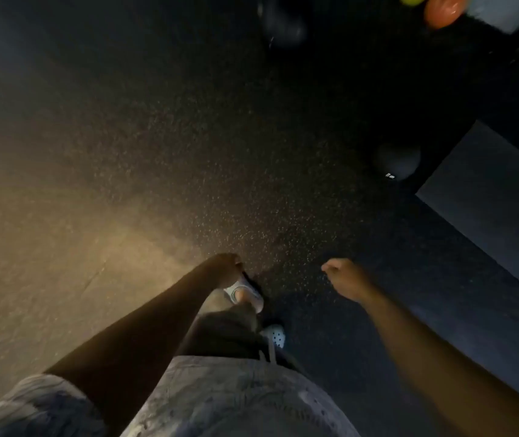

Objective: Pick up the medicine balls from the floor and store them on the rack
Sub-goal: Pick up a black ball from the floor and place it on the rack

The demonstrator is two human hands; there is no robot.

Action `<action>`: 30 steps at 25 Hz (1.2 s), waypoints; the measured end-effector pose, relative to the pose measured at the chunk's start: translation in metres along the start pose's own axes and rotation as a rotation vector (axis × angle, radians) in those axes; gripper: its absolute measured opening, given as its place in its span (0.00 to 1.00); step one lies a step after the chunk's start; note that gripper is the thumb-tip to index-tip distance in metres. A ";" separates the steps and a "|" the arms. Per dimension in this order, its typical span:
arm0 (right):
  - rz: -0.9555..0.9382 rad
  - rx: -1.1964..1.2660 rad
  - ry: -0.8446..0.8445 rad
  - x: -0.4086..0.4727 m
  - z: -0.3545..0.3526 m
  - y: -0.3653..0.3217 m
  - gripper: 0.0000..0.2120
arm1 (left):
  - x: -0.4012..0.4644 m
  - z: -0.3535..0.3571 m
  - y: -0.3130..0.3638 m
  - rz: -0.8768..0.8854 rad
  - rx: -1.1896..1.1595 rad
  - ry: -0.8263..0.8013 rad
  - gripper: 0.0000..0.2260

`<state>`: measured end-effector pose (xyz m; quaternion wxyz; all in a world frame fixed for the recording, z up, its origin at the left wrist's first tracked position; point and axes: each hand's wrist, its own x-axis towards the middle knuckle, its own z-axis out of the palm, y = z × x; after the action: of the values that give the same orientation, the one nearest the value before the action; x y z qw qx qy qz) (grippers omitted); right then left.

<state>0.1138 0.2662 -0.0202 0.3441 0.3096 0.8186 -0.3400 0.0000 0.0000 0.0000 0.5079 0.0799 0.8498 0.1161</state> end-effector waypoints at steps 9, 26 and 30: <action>0.063 -0.116 -0.121 0.073 -0.071 -0.068 0.18 | 0.052 -0.060 -0.024 -0.134 -0.253 -0.095 0.20; -0.162 -0.134 -0.174 0.318 -0.361 -0.282 0.16 | 0.217 -0.326 0.172 -0.299 -0.489 0.093 0.18; -0.174 -0.172 -0.149 0.387 -0.435 -0.331 0.16 | 0.280 -0.411 0.236 -0.237 -0.535 0.119 0.19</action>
<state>-0.5065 0.5156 0.0253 0.3983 0.1808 0.8407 -0.3193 -0.4901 0.2500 0.0170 0.4703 -0.1635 0.8206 0.2804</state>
